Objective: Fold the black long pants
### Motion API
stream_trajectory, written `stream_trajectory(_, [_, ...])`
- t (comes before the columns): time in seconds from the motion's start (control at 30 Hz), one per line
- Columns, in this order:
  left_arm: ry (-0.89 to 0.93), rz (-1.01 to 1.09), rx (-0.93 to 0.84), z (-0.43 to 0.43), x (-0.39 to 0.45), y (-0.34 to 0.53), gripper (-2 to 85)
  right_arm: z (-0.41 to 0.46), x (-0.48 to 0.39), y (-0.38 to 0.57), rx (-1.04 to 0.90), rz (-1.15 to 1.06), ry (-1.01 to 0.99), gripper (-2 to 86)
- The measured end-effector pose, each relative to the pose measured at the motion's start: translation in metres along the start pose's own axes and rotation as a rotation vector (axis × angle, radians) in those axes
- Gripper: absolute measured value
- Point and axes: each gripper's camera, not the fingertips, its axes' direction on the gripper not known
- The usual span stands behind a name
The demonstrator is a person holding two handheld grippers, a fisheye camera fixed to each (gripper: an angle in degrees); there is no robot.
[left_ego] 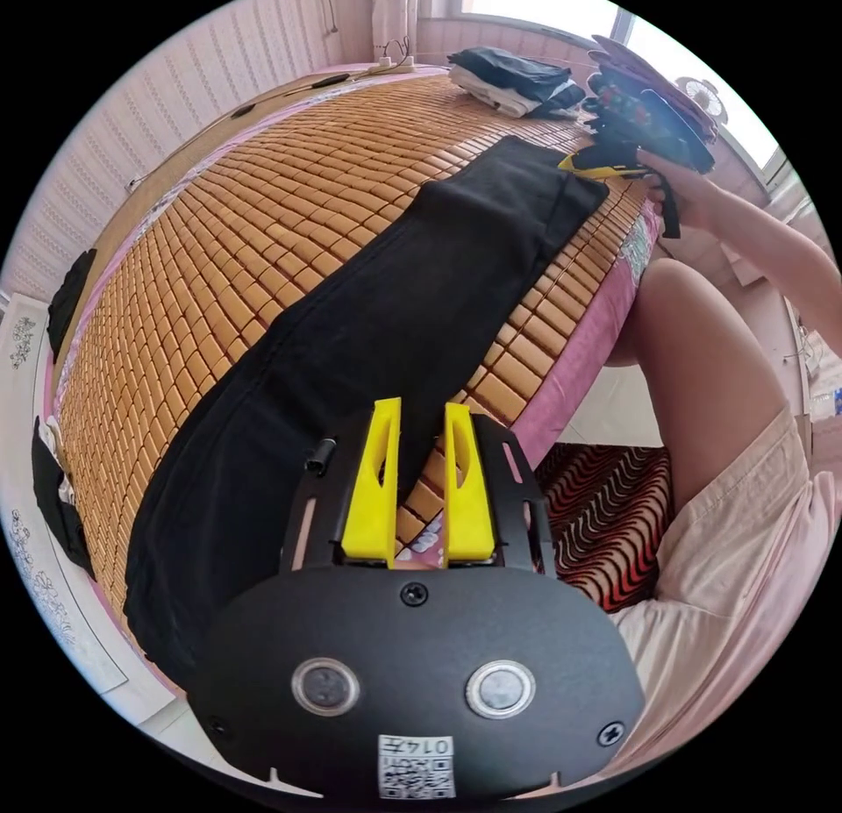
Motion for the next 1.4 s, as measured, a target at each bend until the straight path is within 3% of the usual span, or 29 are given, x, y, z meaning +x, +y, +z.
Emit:
stream_trajectory(0.13, [-0.029,0.023,0.004,-0.001,0.004,-0.001,7.7,-0.012,-0.001,-0.007,-0.001,0.024,-0.144,1.4])
stream_trajectory(0.3, [-0.015,0.005,0.006,-0.003,-0.001,0.001,6.6,-0.070,-0.006,0.026,0.227,0.040,-0.294,0.3])
stream_trajectory(0.4, [0.039,-0.056,0.027,-0.002,-0.011,0.008,6.3,-0.064,-0.004,0.051,0.202,0.086,-0.187,0.0])
stream_trajectory(0.47, [0.069,-0.087,0.036,-0.001,-0.018,0.012,6.1,-0.035,-0.006,0.052,0.074,0.119,-0.107,0.0])
stream_trajectory(0.77, [0.211,-0.220,0.118,-0.014,-0.052,0.056,7.1,-0.040,-0.058,0.036,-0.009,0.045,-0.046,0.0])
stream_trajectory(1.0, [0.001,-0.578,0.175,-0.058,-0.131,0.175,7.9,-0.045,-0.107,0.022,-0.033,-0.005,0.001,0.1])
stream_trajectory(1.13, [-0.105,-0.853,0.188,-0.083,-0.189,0.268,8.5,-0.064,-0.154,0.012,-0.026,-0.013,0.208,1.1])
stream_trajectory(1.23, [-0.166,-1.011,0.224,-0.099,-0.220,0.326,8.9,-0.081,-0.230,0.007,0.076,-0.225,0.395,2.2])
stream_trajectory(1.4, [-0.267,-1.087,0.235,-0.107,-0.258,0.374,10.6,-0.060,-0.419,-0.004,0.068,-0.833,0.228,5.7])
